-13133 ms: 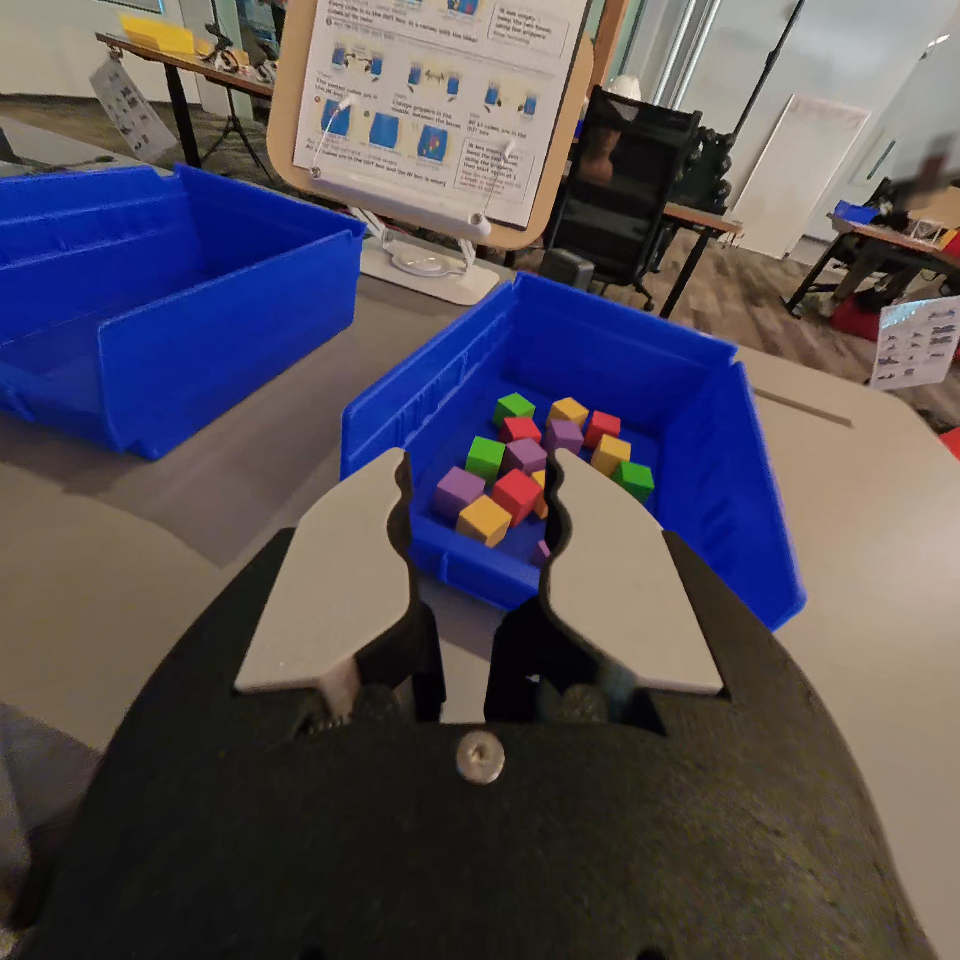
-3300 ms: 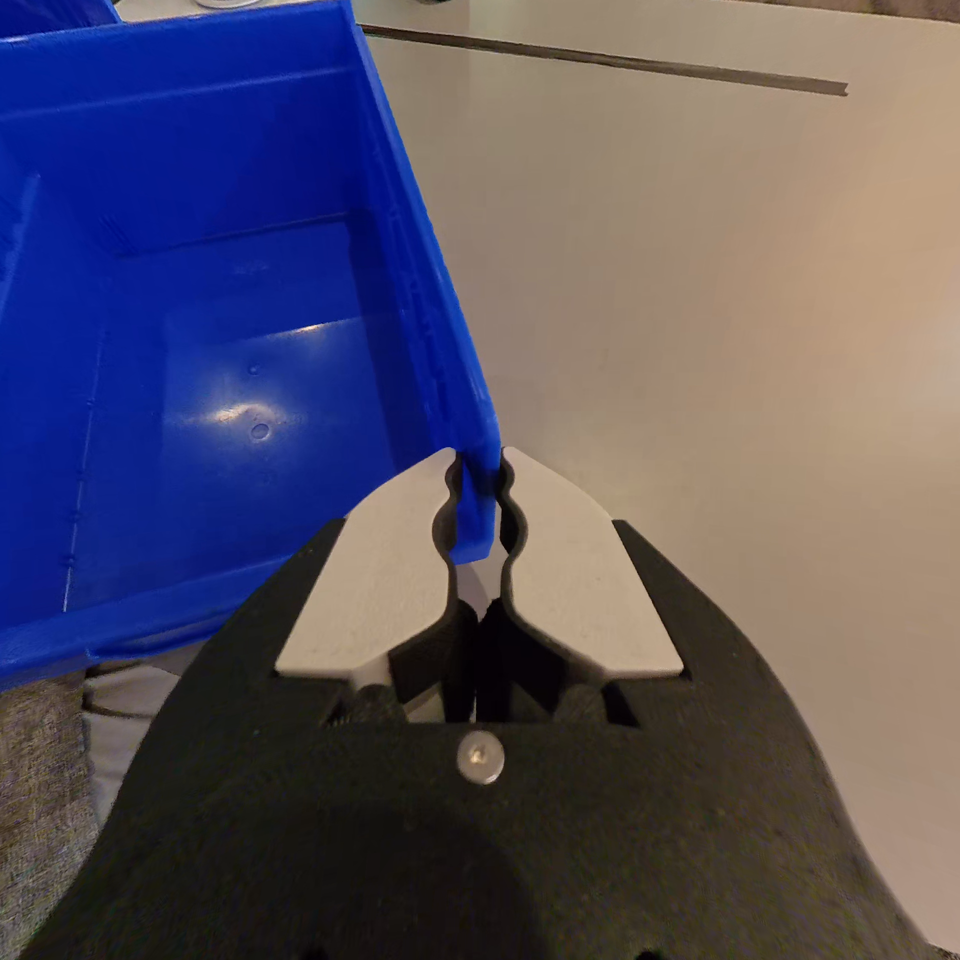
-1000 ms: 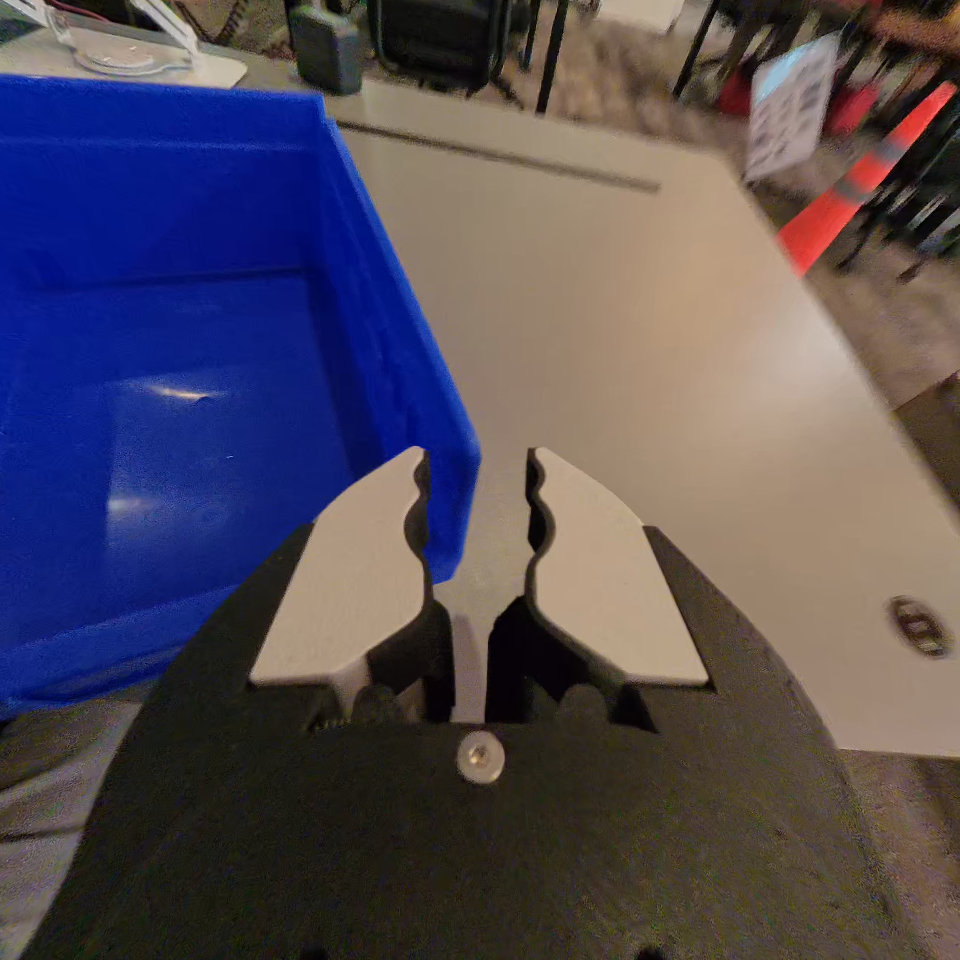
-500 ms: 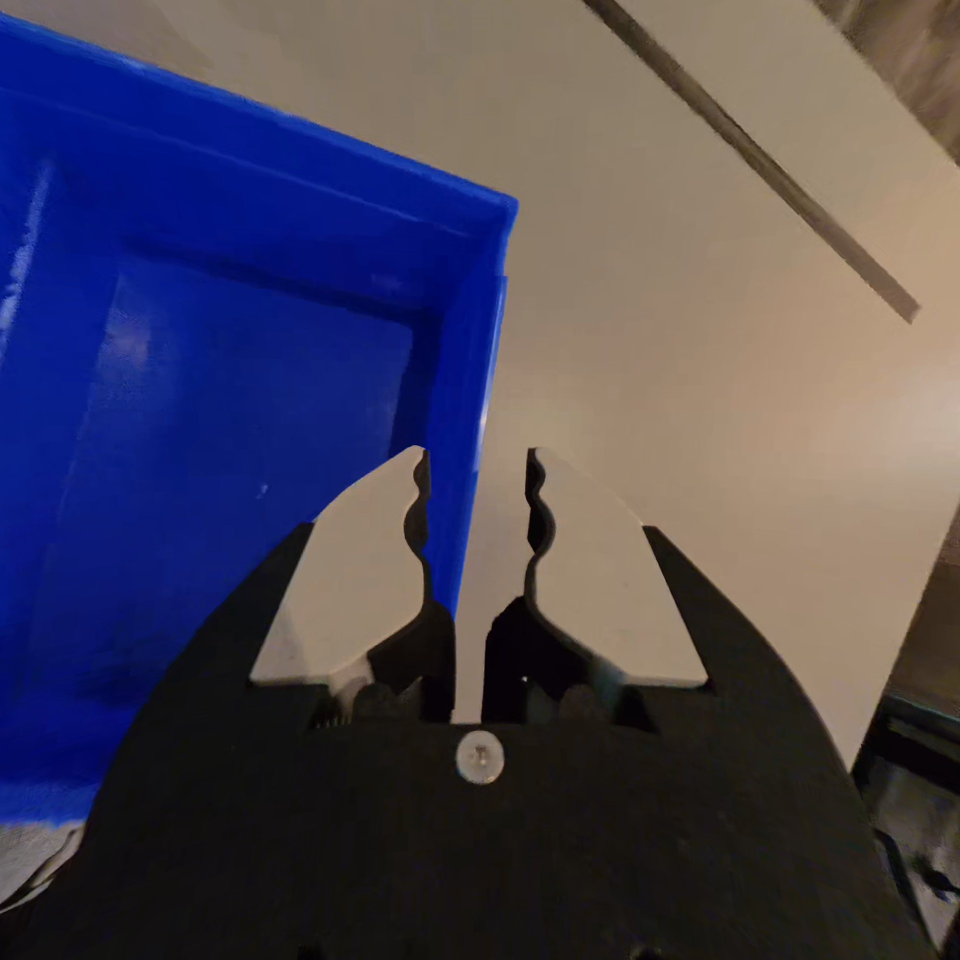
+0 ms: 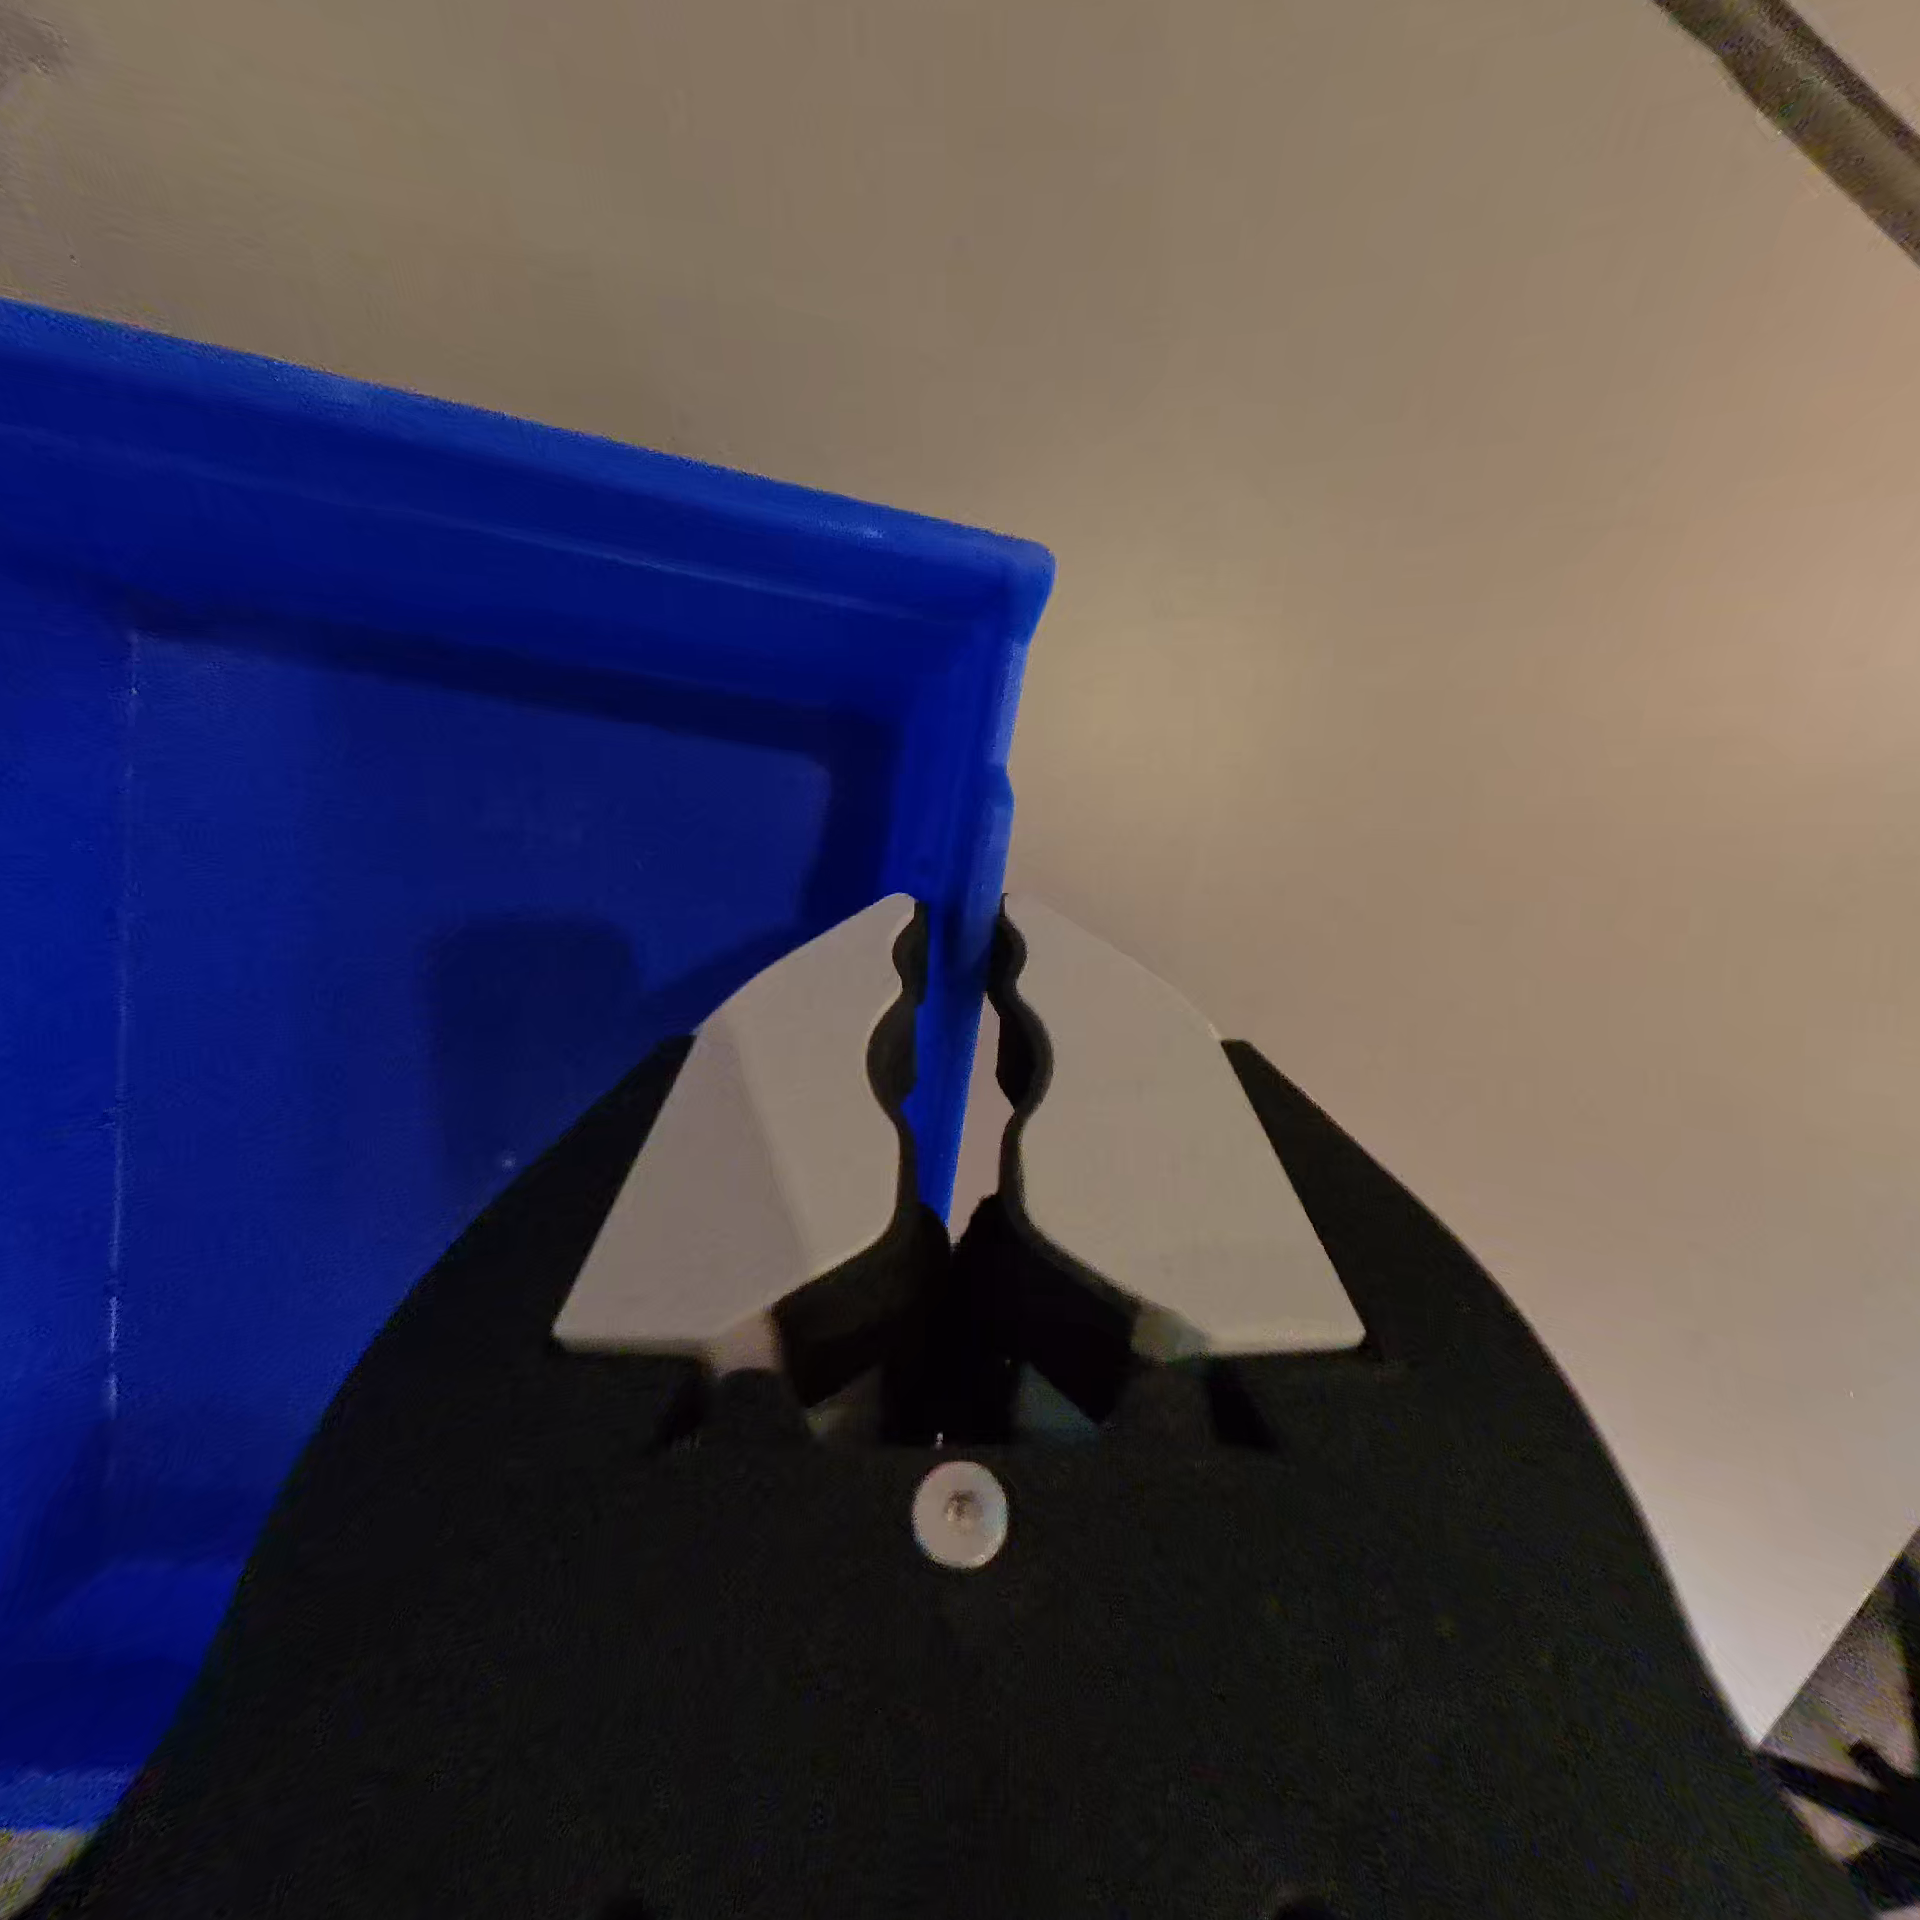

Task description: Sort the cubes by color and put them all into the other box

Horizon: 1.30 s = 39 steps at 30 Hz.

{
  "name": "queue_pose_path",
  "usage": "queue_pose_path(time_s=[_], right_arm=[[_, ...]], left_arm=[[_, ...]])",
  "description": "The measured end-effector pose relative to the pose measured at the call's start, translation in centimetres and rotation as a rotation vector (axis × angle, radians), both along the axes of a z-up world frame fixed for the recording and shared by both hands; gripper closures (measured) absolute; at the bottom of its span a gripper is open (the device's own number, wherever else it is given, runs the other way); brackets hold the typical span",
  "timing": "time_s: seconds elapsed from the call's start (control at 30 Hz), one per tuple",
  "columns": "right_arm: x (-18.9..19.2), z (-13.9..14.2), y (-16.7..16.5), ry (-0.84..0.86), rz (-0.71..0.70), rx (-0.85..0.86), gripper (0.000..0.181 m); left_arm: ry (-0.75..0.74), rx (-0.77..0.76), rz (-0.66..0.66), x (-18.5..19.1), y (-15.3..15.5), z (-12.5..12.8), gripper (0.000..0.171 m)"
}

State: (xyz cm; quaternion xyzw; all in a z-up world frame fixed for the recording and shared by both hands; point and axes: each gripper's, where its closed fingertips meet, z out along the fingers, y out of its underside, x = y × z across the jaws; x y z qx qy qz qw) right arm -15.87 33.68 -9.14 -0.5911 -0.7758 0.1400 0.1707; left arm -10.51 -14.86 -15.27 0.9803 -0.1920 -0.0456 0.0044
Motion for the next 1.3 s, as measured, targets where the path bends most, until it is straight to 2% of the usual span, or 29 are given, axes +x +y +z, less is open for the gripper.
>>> queue_pose_path(time_s=[0.27, 0.47, 0.57, 0.63, 0.7, 0.77, 0.8, 0.87, 0.93, 1.0, 1.1, 1.2, 1.3], right_arm=[[-0.8, 0.1, 6.1, 0.063, -0.231, -0.068, 0.173], [-1.5, 0.1, 10.9, 0.091, -0.410, -0.081, 0.174], [-1.7, 0.1, 12.3, 0.098, -0.489, -0.088, 0.174], [-1.8, 0.4, 12.7, 0.116, -0.493, -0.068, 0.174], [-1.9, 2.2, 12.6, 0.200, -0.426, -0.024, 0.169], [-1.4, 5.0, 10.8, 0.273, -0.236, 0.034, 0.157], [-0.4, 6.4, 9.1, 0.296, -0.114, 0.070, 0.152], [3.2, 8.0, 3.2, 0.308, 0.204, 0.064, 0.149], [8.7, 7.0, -2.1, 0.250, 0.521, 0.152, 0.149], [13.6, 4.1, -5.1, 0.156, 0.719, 0.252, 0.149], [17.4, -0.2, -5.9, 0.000, 0.825, 0.322, 0.144], [17.7, -2.6, -5.6, -0.065, 0.822, 0.282, 0.145], [17.0, -4.1, -5.3, -0.093, 0.812, 0.293, 0.155]], left_arm=[[0.034, -0.025, 0.029, 0.0, 0.0, 0.0, 0.147], [0.041, 0.036, 0.087, 0.6, 1.1, 0.0, 0.147], [0.047, 0.057, 0.097, 0.9, 1.8, 0.0, 0.147], [0.055, 0.059, 0.104, 0.8, 2.0, -0.1, 0.147], [0.077, 0.061, 0.108, 0.5, 2.1, 0.0, 0.147], [0.092, 0.061, 0.104, 0.2, 2.1, 0.0, 0.147], [0.098, 0.063, 0.101, 0.0, 2.0, 0.0, 0.147], [0.109, 0.063, 0.095, -0.3, 2.0, 0.0, 0.147], [0.118, 0.069, 0.088, -0.8, 2.2, 0.0, 0.147], [0.116, 0.072, 0.086, -1.1, 2.4, 0.0, 0.147], [0.109, 0.072, 0.079, -1.2, 2.7, 0.0, 0.147], [0.113, 0.077, 0.082, -1.2, 2.9, 0.0, 0.147], [0.120, 0.085, 0.083, -1.3, 2.9, 0.0, 0.146]])
